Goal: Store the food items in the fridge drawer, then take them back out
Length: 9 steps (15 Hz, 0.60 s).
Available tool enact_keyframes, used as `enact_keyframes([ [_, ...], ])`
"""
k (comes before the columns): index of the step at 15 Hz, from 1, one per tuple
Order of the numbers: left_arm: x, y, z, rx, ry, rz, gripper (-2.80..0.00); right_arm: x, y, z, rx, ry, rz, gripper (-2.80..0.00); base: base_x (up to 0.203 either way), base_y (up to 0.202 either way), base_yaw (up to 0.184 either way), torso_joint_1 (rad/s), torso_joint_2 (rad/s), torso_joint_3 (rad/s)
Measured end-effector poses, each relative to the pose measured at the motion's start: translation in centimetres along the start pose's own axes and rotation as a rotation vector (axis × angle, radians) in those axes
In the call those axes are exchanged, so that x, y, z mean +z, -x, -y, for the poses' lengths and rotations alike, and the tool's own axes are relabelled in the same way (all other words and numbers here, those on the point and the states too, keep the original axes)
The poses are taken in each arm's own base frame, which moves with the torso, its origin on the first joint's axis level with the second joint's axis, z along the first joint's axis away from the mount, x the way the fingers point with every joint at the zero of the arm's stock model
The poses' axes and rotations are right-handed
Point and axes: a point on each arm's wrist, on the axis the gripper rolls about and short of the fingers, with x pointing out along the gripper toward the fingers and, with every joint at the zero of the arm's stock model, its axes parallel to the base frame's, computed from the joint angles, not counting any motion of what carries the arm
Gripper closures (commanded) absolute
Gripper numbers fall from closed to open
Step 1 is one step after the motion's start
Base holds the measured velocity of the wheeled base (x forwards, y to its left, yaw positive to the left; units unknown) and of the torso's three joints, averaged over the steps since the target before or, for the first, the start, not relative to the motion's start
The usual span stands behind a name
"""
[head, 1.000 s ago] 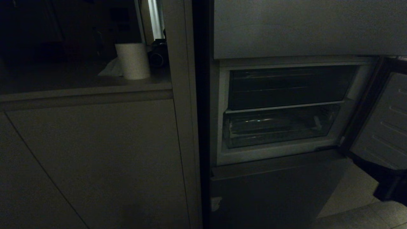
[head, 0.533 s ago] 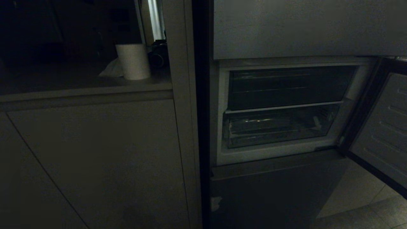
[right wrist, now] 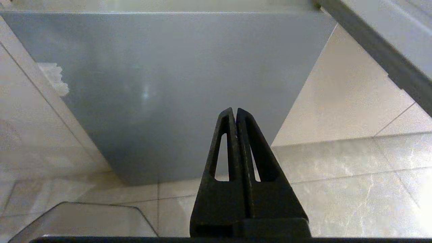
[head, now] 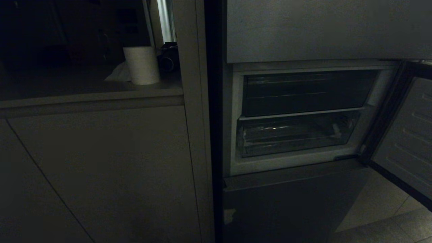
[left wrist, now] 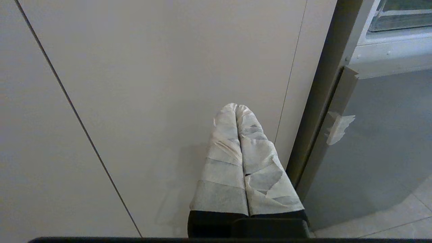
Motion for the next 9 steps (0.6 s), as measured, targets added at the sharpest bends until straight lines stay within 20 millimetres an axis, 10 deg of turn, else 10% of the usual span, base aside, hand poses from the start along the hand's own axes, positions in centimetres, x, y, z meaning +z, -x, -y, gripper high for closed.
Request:
enact_keyframes([
  [9,0.0,0.0,0.0,0.0,0.0,0.0,0.0,-0.8,1.6,-0.1,0.006,0.037,0.215,0.0,0.0,0.0,0.0,0.0,0.0,0.0],
])
